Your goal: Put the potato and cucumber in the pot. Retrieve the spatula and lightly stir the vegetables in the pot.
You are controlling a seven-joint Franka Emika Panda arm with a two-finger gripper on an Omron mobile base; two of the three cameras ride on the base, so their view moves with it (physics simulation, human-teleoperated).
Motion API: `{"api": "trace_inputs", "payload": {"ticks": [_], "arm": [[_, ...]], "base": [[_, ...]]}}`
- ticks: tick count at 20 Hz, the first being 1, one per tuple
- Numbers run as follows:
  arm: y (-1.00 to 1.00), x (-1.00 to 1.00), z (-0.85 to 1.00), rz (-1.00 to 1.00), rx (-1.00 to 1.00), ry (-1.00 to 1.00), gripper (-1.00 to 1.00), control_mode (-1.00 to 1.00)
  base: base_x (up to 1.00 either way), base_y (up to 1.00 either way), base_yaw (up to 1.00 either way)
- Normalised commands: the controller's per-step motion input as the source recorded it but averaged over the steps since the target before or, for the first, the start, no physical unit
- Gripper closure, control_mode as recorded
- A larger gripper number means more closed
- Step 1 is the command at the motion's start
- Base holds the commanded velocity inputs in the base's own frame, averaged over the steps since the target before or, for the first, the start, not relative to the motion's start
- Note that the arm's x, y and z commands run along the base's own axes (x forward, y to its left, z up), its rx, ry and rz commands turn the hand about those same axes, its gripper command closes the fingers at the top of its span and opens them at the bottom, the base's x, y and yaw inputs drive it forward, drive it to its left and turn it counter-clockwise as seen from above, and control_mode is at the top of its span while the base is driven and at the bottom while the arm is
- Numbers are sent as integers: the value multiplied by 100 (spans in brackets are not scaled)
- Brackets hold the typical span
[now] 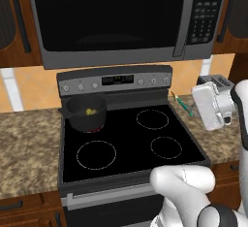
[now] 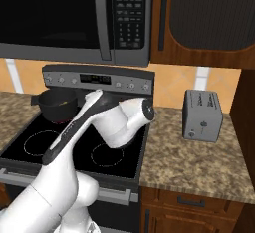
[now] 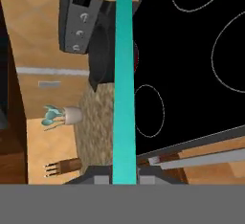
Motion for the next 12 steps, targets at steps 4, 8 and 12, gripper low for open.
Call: {"api": "trace_inputs", "payload": {"ticks": [4, 8, 12], "arm": [[59, 34, 10, 13, 59, 25, 100, -100], [32, 8, 0, 5, 69, 29, 100, -100], [53, 25, 0, 3, 67, 28, 100, -100]], "base": [[0, 0, 0], [0, 0, 0], [0, 0, 0]]}}
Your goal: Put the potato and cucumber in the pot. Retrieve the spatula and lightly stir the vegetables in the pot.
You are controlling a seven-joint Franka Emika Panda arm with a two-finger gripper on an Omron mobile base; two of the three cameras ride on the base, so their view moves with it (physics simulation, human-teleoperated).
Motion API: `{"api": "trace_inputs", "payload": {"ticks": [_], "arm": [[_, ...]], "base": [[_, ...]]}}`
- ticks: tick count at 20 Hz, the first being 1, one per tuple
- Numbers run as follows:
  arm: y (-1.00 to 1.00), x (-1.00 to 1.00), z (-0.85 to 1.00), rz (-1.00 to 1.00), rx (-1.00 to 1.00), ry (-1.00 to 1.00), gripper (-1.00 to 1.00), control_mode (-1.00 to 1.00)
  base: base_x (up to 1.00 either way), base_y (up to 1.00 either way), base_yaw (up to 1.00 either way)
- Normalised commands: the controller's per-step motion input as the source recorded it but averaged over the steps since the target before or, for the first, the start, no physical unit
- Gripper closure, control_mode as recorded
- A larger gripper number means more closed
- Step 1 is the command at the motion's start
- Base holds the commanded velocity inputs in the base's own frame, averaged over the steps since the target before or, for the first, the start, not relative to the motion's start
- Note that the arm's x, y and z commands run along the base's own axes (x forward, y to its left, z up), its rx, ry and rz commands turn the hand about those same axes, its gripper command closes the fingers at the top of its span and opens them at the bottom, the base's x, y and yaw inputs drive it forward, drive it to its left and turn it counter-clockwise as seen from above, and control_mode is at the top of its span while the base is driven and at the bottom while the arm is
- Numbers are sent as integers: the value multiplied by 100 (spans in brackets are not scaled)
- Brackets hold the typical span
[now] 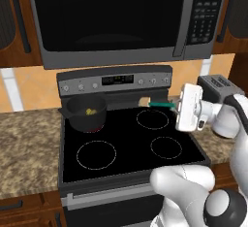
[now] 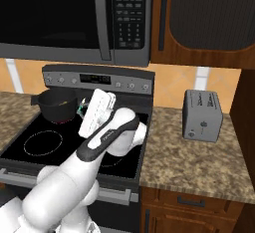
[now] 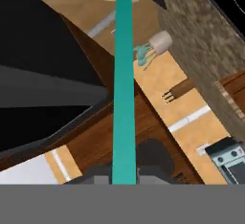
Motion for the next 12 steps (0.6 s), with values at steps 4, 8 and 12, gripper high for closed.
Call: {"api": "trace_inputs", "payload": {"ticks": [4, 8, 12], "arm": [[94, 59, 11, 0, 44, 25, 100, -100], [84, 78, 21, -5, 17, 33, 100, -100], [67, 77, 11, -11, 5, 33, 100, -100]], "base": [[0, 0, 0], [0, 0, 0], [0, 0, 0]]}}
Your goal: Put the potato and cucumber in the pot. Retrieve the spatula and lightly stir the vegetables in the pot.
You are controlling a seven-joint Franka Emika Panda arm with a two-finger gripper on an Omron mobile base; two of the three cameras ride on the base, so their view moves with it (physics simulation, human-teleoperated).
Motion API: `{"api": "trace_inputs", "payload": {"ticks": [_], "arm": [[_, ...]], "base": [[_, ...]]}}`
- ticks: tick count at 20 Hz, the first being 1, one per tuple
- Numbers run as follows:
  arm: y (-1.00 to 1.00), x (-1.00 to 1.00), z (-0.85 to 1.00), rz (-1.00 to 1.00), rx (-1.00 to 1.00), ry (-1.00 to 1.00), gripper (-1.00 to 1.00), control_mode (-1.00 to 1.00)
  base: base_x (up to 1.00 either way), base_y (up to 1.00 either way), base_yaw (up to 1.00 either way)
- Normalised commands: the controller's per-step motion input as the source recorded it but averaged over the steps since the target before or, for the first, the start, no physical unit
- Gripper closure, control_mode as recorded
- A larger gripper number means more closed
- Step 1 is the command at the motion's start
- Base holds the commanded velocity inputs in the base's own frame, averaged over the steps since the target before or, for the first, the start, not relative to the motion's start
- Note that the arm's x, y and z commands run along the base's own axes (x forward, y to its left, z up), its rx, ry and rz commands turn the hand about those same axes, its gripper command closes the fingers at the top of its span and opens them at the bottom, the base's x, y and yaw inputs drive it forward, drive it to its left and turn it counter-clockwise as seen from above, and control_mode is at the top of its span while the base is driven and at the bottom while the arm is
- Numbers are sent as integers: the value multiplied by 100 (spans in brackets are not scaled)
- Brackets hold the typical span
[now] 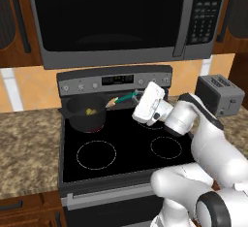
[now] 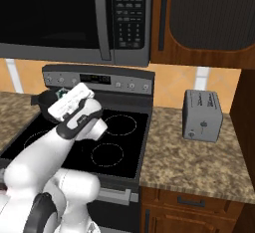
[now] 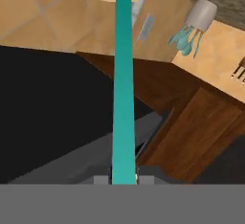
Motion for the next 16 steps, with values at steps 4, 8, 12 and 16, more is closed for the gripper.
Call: {"api": "trace_inputs", "payload": {"ticks": [4, 8, 12, 16], "arm": [[74, 63, -1, -6, 2, 24, 100, -100], [51, 74, -1, -3, 2, 14, 100, -100], [29, 66, 0, -6, 0, 12, 100, -100], [12, 55, -3, -8, 0, 15, 100, -100]], "base": [[0, 0, 0], [0, 0, 0], [0, 0, 0], [0, 0, 0]]}}
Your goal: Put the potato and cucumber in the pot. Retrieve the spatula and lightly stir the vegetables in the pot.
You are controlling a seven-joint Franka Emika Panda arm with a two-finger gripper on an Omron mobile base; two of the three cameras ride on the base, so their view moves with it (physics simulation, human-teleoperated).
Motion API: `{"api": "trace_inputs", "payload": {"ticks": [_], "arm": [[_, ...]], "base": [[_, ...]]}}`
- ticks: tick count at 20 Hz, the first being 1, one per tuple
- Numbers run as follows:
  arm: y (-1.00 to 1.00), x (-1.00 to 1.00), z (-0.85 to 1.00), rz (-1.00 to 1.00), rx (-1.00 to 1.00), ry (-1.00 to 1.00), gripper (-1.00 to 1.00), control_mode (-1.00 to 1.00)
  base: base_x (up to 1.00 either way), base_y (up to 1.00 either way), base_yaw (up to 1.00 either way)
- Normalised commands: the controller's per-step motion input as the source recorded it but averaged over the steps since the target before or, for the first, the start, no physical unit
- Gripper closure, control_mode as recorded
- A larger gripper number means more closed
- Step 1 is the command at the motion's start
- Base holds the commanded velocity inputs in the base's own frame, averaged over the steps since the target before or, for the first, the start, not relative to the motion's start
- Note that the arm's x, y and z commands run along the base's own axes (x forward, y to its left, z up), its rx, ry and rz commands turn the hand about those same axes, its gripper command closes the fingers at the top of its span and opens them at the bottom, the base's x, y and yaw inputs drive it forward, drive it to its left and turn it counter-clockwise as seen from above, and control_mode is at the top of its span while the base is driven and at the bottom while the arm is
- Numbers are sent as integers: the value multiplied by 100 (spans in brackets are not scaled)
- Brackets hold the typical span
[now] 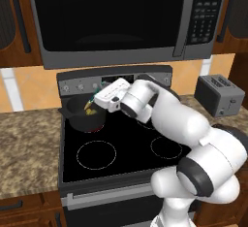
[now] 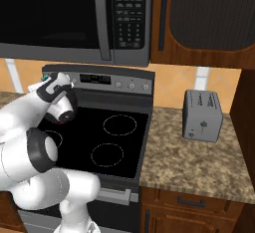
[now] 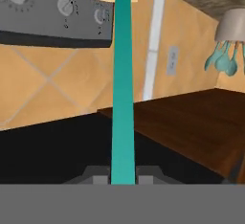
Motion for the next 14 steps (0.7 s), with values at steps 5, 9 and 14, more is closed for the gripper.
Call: {"api": "trace_inputs", "payload": {"ticks": [5, 9, 14], "arm": [[0, 39, -11, -9, 0, 9, 100, -100], [8, 18, -34, -5, 0, 5, 100, -100], [12, 22, -34, -2, 0, 1, 100, -100]], "base": [[0, 0, 0], [0, 0, 0], [0, 0, 0]]}}
